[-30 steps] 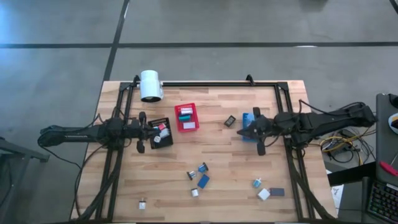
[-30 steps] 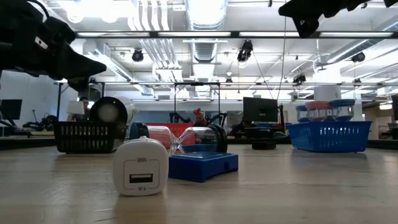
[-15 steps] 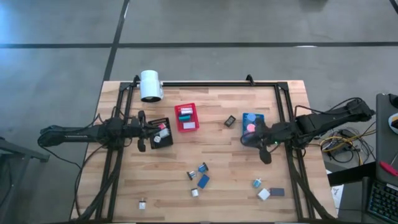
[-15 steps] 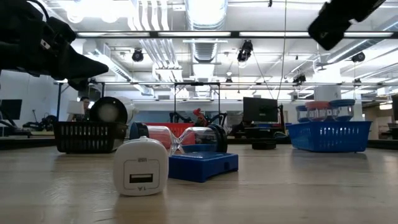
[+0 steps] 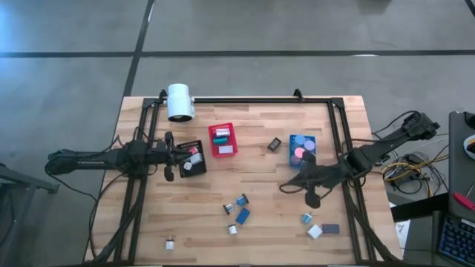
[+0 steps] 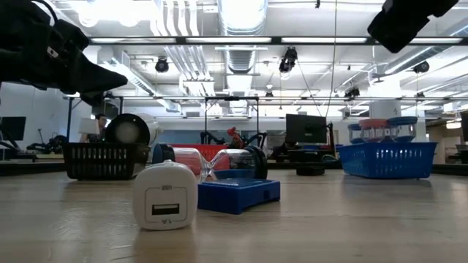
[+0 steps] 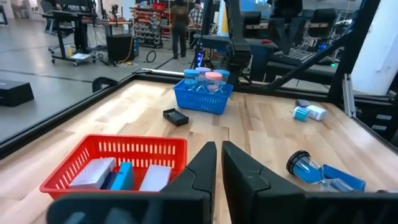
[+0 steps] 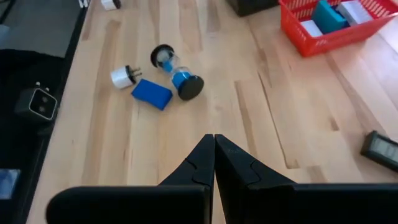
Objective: Pick & Place Office items
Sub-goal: Put the dark blue digital clock into the red bin
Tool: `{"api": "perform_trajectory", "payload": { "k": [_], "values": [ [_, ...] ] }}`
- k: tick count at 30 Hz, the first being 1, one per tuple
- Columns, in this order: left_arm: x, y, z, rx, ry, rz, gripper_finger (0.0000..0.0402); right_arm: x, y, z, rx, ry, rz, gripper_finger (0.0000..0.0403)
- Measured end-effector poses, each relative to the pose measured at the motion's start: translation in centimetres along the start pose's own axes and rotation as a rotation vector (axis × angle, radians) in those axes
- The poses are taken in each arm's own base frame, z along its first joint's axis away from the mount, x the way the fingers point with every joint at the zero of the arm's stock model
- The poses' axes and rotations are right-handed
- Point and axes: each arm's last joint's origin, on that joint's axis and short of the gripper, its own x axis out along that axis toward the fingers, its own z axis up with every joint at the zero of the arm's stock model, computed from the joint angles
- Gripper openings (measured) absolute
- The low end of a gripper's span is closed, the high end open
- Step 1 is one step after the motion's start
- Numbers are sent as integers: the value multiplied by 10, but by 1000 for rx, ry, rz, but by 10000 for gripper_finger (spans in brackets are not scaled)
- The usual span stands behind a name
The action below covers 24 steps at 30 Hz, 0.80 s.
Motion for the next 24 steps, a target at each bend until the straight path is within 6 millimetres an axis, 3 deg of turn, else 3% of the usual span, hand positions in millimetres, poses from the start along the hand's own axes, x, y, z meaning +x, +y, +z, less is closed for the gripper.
{"api": "perform_trajectory", "payload": {
  "k": [8,13,20,24],
  "values": [
    [0,0,0,29,0,-3,28,39,18,3,-180,18,60,8],
    [0,0,0,28,0,-3,28,61,34,20,-234,67,12,8],
    [0,0,0,23,3,-3,28,69,55,50,-311,69,46,8],
    [0,0,-1,22,14,-2,28,73,61,58,-331,77,70,8]
  ]
}}
